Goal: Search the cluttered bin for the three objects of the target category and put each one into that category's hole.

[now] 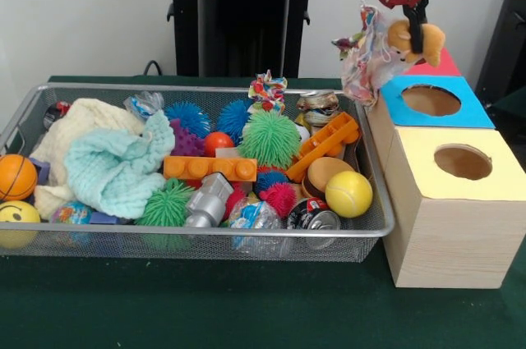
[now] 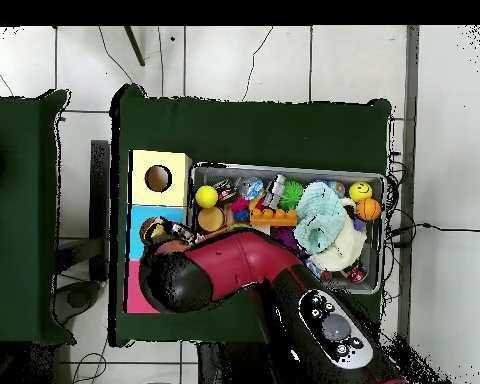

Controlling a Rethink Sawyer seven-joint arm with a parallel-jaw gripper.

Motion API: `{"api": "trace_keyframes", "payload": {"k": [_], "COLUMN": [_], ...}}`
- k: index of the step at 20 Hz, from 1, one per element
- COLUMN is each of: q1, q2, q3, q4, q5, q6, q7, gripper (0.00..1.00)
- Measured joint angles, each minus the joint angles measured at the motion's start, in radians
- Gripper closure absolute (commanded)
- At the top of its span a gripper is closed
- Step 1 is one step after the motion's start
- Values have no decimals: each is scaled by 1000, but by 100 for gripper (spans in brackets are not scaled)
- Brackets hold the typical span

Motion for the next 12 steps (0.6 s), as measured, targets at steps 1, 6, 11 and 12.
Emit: {"api": "trace_keyframes", "payload": {"k": [1, 6, 11, 12], "q1": [1, 2, -21, -29], "q2": [0, 0, 0, 0], "q3": [1, 3, 28, 33], "q4": [2, 8, -1, -6], "q5": [0, 0, 0, 0], "q6": [0, 0, 2, 5], "q7": [0, 0, 0, 0], "gripper": [100, 100, 100, 100]}}
